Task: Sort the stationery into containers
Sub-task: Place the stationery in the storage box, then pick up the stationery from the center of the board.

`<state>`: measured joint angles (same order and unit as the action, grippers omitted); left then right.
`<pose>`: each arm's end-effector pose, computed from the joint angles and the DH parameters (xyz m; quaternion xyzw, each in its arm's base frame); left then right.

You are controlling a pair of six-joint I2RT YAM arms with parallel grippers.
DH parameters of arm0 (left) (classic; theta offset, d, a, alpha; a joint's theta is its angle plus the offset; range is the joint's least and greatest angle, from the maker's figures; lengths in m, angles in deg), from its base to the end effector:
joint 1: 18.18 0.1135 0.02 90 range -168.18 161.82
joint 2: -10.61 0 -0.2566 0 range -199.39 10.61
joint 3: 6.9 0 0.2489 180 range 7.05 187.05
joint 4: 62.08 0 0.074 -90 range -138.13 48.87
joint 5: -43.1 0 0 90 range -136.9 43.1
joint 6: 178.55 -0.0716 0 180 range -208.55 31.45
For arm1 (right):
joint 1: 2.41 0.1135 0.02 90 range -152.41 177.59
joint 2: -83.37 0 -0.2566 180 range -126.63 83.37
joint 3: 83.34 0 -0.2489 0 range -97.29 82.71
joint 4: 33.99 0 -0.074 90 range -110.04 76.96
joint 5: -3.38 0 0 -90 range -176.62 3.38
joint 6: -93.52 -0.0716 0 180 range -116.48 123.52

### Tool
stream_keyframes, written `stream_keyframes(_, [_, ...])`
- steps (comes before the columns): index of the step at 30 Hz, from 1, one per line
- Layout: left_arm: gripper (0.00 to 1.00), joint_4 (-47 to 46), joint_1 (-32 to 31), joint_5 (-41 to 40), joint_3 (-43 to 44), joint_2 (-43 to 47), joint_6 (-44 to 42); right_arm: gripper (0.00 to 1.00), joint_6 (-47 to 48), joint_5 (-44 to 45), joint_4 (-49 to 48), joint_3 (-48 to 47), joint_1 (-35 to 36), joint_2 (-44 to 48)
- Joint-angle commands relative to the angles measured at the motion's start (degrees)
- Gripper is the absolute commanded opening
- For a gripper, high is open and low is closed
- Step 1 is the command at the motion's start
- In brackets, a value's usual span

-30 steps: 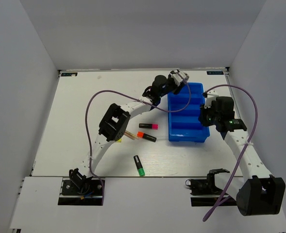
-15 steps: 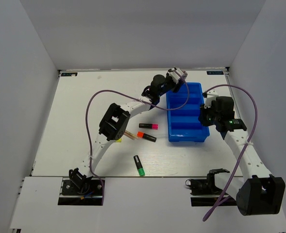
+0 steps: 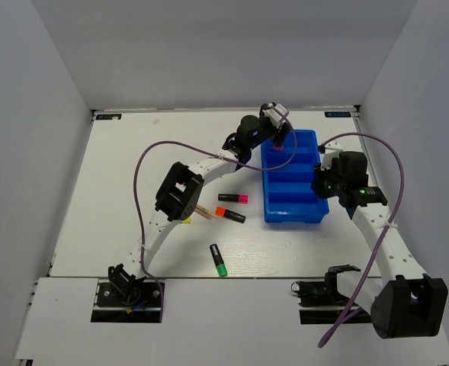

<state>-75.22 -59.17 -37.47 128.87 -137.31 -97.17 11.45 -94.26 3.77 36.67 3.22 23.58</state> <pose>0.4643 -0.4190 0.1999 0.3463 0.6096 -0.2535 0.6665 0.2525 0.0345 0.2478 -0.1349 0.8854 0.0509 0.4419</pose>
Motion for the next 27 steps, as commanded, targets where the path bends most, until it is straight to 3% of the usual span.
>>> stream_keyframes(1, [0.78,-0.42,-0.05,-0.55,2.28,1.93,1.33,0.26,0.16,-0.01,-1.32,-0.01,-0.27,0.29])
stream_keyframes(4, [0.79,-1.21,-0.14,-0.12,1.93,3.15,1.85,0.27,0.34,-0.09,-1.75,0.16,-0.27,0.3])
stream_keyframes(6, [0.79,-2.08,-1.01,-0.29,0.09,4.82,2.03,0.36,0.43,-0.71,-1.66,0.16,-0.27,0.64])
stream_keyframes(7, [0.79,-2.44,-1.28,-0.03,-1.92,8.31,1.33,0.57,0.69,-1.23,-1.49,0.16,-0.27,0.55])
stream_keyframes(11, [0.79,-3.31,-2.95,-1.08,-10.44,18.33,1.93,0.84,1.04,-3.6,-1.31,0.34,-0.27,1.25])
stream_keyframes(16, [0.64,-2.54,-2.96,-8.95,-28.37,34.96,5.54,0.84,1.74,-5.02,-1.31,0.86,-0.27,2.22])
stream_keyframes(18, [0.44,-0.43,-2.69,-12.49,-33.82,43.13,5.98,0.84,2.18,-5.63,-1.31,0.69,-0.27,2.13])
stream_keyframes(19, [0.31,4.37,-1.73,-17.47,-36.89,44.98,6.51,0.82,2.36,-5.81,-0.7,0.6,-0.09,1.96])
stream_keyframes(20, [0.04,6.59,-1.2,-19.26,-39.53,50.57,8.17,0.78,2.36,-6.5,-0.26,0.43,-0.18,2.04])
stream_keyframes(22, [0.0,16.15,1.6,-25.38,-41.3,54.47,14.64,0.28,2.53,-8.43,0.53,0.08,0.0,2.13])
stream_keyframes(23, [0.0,25.16,2.57,-26.38,-40.53,55.27,19.65,0.03,2.8,-10.19,0.53,0.16,0.08,2.57])
stream_keyframes(24, [0.0,37.69,4.93,-27.35,-39.3,55.37,25.44,0.0,3.67,-10.81,0.71,0.08,0.17,2.49])
stream_keyframes(25, [0.0,44.08,6.35,-26.93,-33.9,54.5,28.63,0.0,4.2,-14.73,2.1,-0.01,0.17,2.4])
stream_keyframes(26, [0.19,59.63,8.89,-25.88,-31.75,53.45,31.53,0.0,5.51,-15.82,2.98,-0.45,0.35,1.35])
stream_keyframes(27, [0.31,64.22,11.35,-21.95,-29.99,49.17,37.91,0.19,5.96,-16.87,3.78,-1.32,1.31,0.65])
